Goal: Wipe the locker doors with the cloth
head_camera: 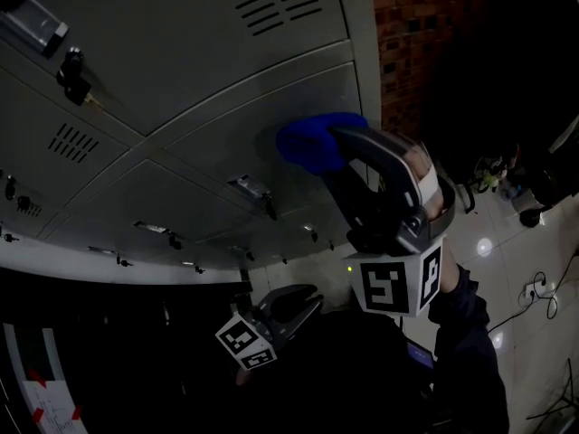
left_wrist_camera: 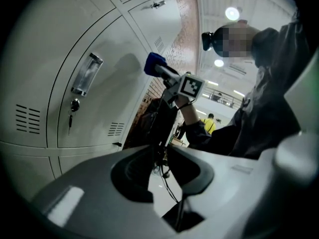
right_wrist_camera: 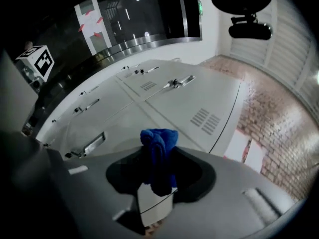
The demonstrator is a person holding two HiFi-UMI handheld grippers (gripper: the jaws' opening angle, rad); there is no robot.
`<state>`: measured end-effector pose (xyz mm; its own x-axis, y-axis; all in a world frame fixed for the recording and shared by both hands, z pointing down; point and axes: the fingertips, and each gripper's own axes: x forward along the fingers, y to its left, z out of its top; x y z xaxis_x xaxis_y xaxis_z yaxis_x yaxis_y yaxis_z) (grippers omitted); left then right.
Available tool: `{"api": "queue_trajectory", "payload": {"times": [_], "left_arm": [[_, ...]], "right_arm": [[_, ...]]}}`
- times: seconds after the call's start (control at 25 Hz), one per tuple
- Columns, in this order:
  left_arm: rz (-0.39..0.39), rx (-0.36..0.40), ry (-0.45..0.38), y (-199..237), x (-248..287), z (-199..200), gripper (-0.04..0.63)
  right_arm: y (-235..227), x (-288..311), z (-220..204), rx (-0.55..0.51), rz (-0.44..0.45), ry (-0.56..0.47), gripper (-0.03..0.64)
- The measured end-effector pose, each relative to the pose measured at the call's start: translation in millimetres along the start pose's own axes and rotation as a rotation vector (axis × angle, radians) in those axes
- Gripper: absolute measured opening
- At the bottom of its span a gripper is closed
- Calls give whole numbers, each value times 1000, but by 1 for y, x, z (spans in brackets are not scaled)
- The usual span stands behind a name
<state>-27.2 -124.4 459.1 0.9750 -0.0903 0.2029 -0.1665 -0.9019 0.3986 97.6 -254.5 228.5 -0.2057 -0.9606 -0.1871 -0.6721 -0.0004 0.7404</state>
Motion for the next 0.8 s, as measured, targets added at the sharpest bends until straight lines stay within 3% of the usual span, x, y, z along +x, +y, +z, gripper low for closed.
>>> {"api": "queue_trajectory", "payload": {"times": [0.08, 0.2, 0.8], "left_arm": [[3, 6, -5, 1, 0, 3, 72], [10, 9, -9, 2, 0, 4, 72], [-2, -19, 0, 7, 6, 1, 72]], "right_arm": [[-20, 4, 10, -25, -49, -30, 130], [-28, 13, -3, -60, -76, 29, 130], [46, 9, -78, 25, 42, 151, 130]]}}
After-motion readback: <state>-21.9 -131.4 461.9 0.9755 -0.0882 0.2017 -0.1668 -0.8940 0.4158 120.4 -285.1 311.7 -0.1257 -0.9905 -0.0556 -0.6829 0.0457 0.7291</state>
